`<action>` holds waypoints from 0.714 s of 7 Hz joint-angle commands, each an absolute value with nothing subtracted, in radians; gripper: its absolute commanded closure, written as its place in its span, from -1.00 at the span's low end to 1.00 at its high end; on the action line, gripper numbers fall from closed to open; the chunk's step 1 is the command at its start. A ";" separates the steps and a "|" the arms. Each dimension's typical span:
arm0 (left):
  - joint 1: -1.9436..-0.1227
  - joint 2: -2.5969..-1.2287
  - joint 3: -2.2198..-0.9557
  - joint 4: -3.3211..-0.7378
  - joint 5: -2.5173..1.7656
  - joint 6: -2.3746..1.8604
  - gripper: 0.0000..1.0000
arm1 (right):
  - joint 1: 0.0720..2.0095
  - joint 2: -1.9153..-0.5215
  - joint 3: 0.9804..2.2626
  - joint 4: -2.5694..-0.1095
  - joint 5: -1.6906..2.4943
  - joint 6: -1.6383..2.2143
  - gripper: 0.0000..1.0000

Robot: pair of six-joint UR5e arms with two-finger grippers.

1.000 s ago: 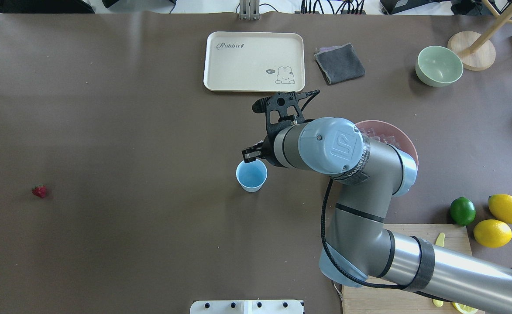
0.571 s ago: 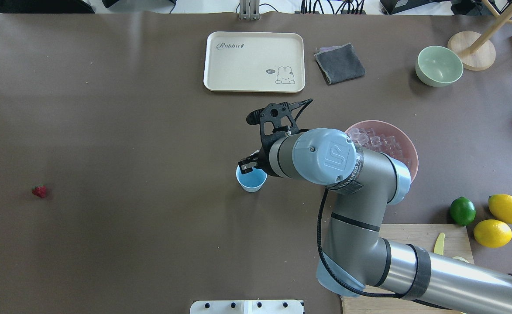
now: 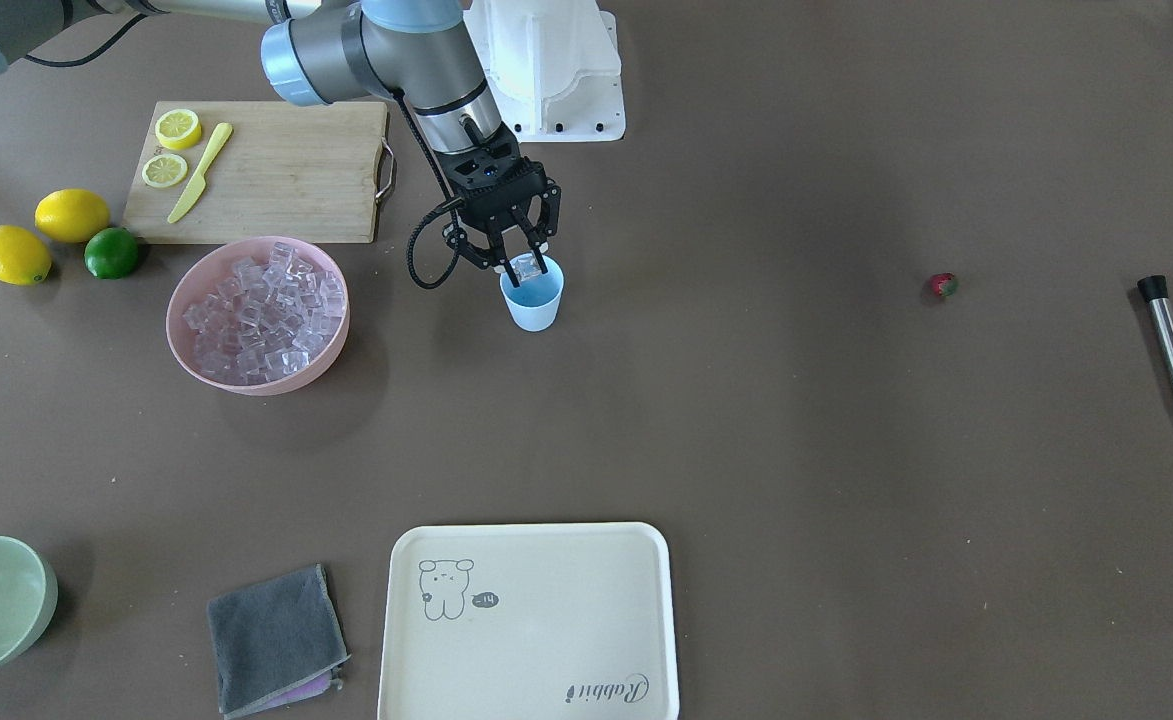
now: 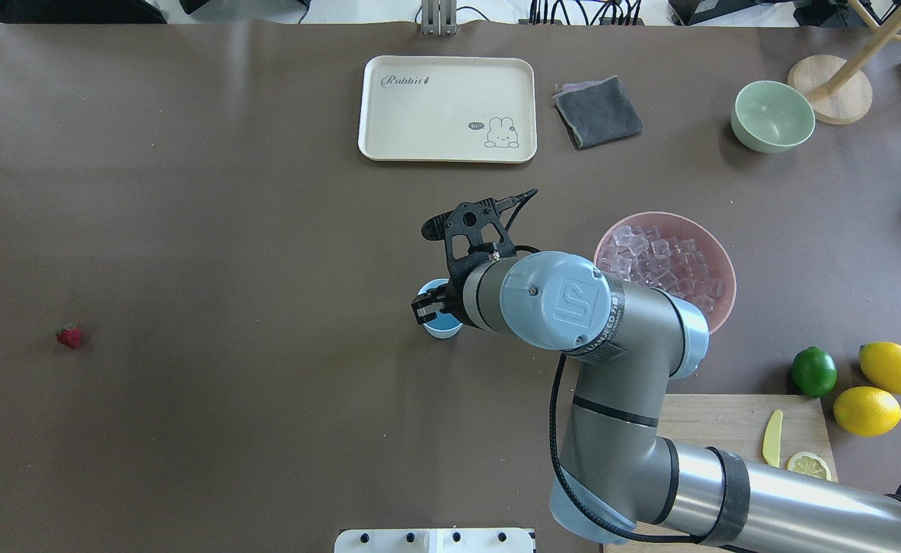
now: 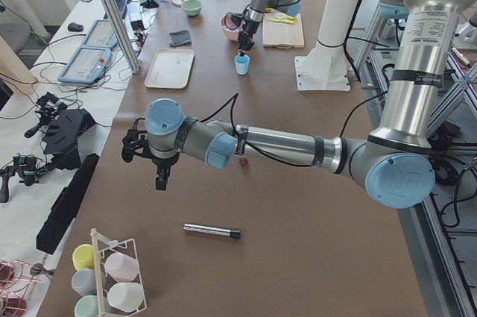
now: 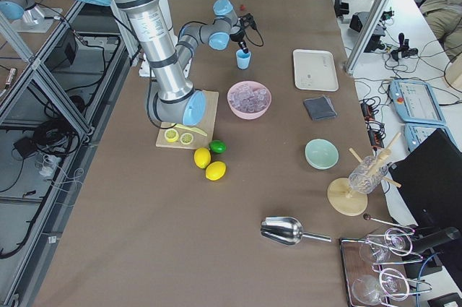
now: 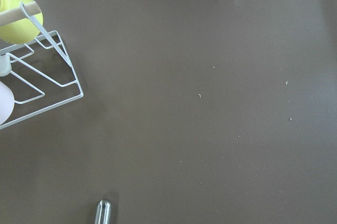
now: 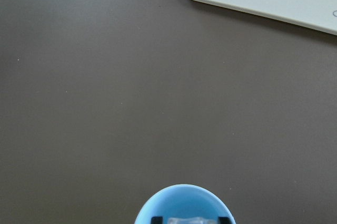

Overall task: Mash ice and strawberries in cup
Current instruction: 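Lower the right gripper into the cup and release the ice cube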

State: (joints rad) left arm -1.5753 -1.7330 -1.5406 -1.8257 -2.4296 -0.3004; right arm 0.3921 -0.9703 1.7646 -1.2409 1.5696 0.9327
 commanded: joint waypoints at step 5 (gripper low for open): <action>-1.591 -1.718 -1.551 -1.847 -2.418 -0.298 -0.97 | 0.554 -0.986 1.772 -1.166 1.778 0.974 -1.00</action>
State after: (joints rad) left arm -1.5865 -1.7176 -1.5486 -1.8440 -2.4238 -0.2989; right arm 0.4709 -0.9812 1.7558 -1.1676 1.6393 0.9538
